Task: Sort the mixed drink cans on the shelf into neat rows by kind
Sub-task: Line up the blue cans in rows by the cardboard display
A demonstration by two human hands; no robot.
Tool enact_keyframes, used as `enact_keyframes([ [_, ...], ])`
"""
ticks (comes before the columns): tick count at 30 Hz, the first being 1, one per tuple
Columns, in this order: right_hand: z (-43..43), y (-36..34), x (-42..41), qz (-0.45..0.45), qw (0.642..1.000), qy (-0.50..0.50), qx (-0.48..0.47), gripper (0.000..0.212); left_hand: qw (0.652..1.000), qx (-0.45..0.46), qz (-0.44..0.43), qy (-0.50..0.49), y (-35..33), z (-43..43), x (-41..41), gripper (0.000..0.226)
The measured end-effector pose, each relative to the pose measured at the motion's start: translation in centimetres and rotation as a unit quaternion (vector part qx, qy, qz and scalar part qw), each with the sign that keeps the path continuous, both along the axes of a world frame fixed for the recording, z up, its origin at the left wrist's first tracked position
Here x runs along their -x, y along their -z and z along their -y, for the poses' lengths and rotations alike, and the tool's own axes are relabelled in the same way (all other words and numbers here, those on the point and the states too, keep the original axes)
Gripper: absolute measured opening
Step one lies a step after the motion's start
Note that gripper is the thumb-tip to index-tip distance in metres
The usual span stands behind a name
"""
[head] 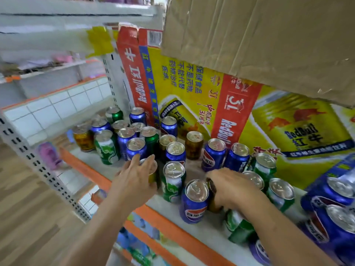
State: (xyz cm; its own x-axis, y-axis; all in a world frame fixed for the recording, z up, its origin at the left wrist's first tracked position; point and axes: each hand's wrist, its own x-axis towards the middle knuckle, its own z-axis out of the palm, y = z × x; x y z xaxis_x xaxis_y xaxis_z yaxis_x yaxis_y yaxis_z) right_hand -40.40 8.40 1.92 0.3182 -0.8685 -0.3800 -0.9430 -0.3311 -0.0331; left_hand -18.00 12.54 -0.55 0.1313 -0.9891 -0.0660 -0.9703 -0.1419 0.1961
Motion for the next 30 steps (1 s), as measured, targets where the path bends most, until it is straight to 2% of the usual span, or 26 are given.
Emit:
enact_keyframes([
  [3, -0.4, -1.3, -0.6, 0.031, 0.994, 0.08, 0.065, 0.053, 0.998, -0.042, -0.003, 0.04, 0.9, 2.1, -1.2, 0.083],
  [6, -1.3, -2.2, -1.8, 0.06, 0.975, 0.147, 0.157, 0.066, 0.994, -0.057, 0.032, 0.086, 2.0, 3.3, -2.0, 0.088],
  [8, -2.0, -2.1, -2.7, 0.102, 0.953, 0.192, 0.209, 0.07, 0.993, -0.035, 0.027, 0.11, 2.1, 3.7, -2.6, 0.075],
  [11, -3.3, -1.5, -3.5, 0.16, 0.922, 0.24, 0.256, 0.07, 0.988, -0.002, 0.017, 0.156, 0.9, 3.5, -3.6, 0.058],
  [17, -5.7, -1.2, -4.1, 0.214, 0.877, 0.311, 0.296, 0.07, 0.971, 0.06, 0.003, 0.231, -4.5, 3.0, -4.6, 0.063],
  [23, -9.3, -2.0, -2.8, 0.276, 0.833, 0.325, 0.353, 0.067, 0.943, 0.135, -0.008, 0.305, -8.8, 1.7, -3.0, 0.063],
  [30, -14.0, -3.5, 1.6, 0.342, 0.746, 0.372, 0.434, 0.064, 0.886, 0.222, -0.095, 0.396, -10.6, -1.0, 4.3, 0.061],
])
